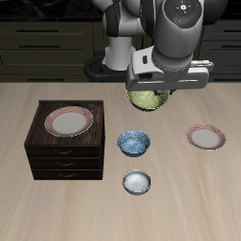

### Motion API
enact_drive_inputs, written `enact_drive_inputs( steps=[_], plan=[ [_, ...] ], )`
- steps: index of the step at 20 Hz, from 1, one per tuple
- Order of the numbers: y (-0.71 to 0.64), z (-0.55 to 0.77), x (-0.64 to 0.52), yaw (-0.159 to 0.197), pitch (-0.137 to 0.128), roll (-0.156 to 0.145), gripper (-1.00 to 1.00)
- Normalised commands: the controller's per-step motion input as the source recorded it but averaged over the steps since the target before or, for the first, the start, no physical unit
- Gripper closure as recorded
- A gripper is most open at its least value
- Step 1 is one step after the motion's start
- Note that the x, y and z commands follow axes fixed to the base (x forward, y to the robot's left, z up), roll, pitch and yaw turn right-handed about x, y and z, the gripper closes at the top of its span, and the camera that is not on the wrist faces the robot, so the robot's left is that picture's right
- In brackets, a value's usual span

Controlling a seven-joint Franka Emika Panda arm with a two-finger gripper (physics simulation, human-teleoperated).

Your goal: Stack the green bowl on the blue bowl

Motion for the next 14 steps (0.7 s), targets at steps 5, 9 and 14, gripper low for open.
enact_drive_inputs(
  steps=[5, 9, 14],
  plan=[
    [-0.29, -0.19, -0.09, -0.023, 0.023, -0.020, 1.00],
    [-0.14, -0.02, -0.21, -0.037, -0.022, 0.008, 1.00],
    [-0.10, 0.03, -0.18, 0.016, -0.056, 0.032, 1.00]
  ],
)
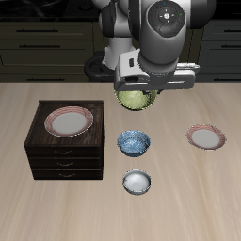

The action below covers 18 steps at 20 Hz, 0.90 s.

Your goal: Stack the green bowl on the blue bowl

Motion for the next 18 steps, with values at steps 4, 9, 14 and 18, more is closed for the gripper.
enact_drive_inputs(
  steps=[4, 9, 14, 18],
  plan=[
    [-0.04, -0.08, -0.16, 0.041, -0.064, 0.039, 1.00],
    [-0.06, -0.10, 0.06, 0.019, -0.038, 0.003, 1.00],
    [-0.02, -0.31, 0.01, -0.001, -0.006, -0.016, 1.00],
    [0.04, -0.28, 0.05, -0.008, 0.031, 0.009, 1.00]
  ],
)
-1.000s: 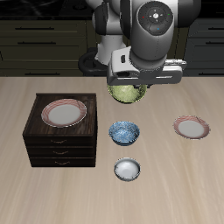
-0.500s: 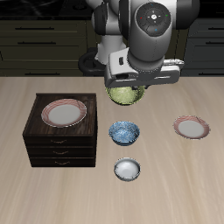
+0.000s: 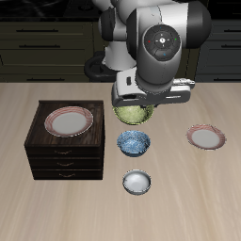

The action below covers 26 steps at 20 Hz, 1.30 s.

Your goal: Stack the green bowl on the blue bowl

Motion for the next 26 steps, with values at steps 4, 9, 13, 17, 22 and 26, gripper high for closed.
enact_drive_inputs(
  steps=[4, 9, 13, 17, 22, 26],
  plan=[
    [-0.09, -0.09, 0.16, -0.010, 0.007, -0.045, 1.00],
    [-0.08, -0.19, 0.17, -0.017, 0.039, -0.042, 1.00],
    [-0.05, -0.44, 0.15, -0.007, 0.070, -0.030, 1.00],
    [0.09, -0.29, -0.03, -0.008, 0.042, 0.012, 1.00],
    [0.01, -0.28, -0.15, -0.045, 0.044, 0.008, 1.00],
    [-0.04, -0.25, -0.40, -0.036, 0.002, 0.002, 1.00]
  ],
)
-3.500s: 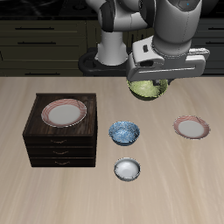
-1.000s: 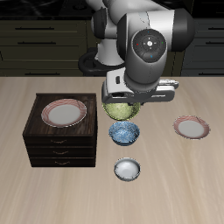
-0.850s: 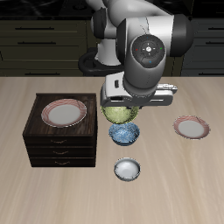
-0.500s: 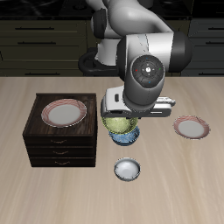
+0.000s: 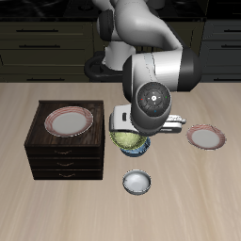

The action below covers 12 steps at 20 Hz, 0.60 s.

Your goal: Stack the green bowl on the blue bowl

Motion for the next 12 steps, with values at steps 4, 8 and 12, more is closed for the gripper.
enact_drive_inputs(
  steps=[4, 8, 12],
  plan=[
    [-0.16, -0.30, -0.44, -0.128, 0.055, -0.001, 1.00],
    [-0.15, -0.08, -0.27, -0.044, -0.027, -0.016, 1.00],
    [0.04, -0.15, -0.26, 0.008, -0.016, 0.006, 1.00]
  ],
)
